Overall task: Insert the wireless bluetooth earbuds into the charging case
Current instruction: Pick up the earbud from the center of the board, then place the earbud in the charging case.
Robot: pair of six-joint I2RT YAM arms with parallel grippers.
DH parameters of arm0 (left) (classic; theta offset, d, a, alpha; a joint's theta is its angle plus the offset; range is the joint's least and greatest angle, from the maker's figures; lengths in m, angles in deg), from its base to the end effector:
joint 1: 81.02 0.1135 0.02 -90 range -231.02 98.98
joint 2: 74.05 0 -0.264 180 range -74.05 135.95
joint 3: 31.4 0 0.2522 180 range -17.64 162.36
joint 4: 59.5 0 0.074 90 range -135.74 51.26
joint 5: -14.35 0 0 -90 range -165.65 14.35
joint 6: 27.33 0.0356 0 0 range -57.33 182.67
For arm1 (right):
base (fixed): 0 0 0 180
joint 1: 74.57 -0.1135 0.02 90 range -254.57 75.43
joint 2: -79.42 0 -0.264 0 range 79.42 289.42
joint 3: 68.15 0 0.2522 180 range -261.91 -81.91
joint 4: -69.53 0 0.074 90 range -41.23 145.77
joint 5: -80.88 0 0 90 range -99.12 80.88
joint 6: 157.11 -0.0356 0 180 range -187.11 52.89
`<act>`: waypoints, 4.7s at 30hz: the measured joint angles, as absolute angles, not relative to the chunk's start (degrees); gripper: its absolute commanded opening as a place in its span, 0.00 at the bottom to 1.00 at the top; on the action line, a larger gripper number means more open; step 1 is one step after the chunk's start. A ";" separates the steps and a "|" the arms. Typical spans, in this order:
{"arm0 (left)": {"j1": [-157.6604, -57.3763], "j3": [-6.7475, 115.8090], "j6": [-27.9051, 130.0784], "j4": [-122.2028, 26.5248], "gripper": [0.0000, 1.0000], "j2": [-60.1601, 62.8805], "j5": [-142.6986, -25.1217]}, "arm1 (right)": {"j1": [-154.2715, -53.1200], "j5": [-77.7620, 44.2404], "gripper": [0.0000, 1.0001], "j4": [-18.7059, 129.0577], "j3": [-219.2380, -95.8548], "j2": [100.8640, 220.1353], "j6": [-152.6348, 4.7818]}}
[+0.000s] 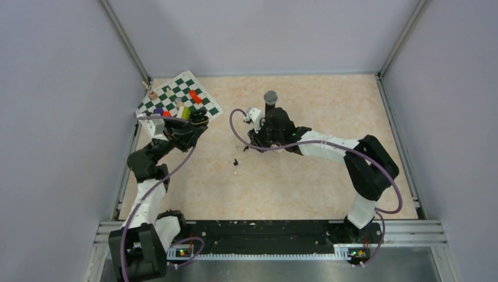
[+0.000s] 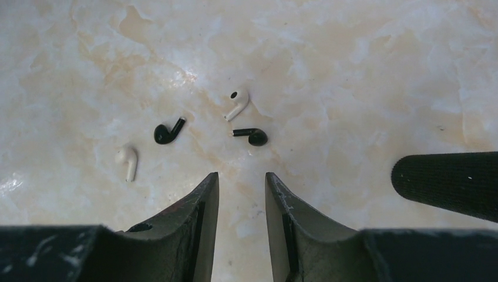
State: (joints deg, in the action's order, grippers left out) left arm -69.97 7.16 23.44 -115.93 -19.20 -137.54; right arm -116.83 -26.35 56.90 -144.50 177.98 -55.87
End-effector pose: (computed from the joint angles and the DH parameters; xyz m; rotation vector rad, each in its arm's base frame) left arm 0.1822 0.0036 0.3171 0.5978 1.1696 -0.8895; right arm 0.2752 0.2643 0.2175 -1.1515 1.8958 0.6317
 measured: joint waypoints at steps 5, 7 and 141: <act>-69.90 6.63 21.74 -117.57 0.00 -19.33 -137.49 | -116.83 -26.44 0.33 55.87 -148.78 184.30 -59.23; -69.90 6.55 21.00 -118.51 0.00 -19.33 -137.47 | -116.83 -26.70 0.33 54.78 -150.10 186.16 -60.28; -98.06 17.06 38.50 -100.17 0.00 -1.19 -127.96 | -132.17 3.20 0.13 53.14 -150.29 155.38 -32.61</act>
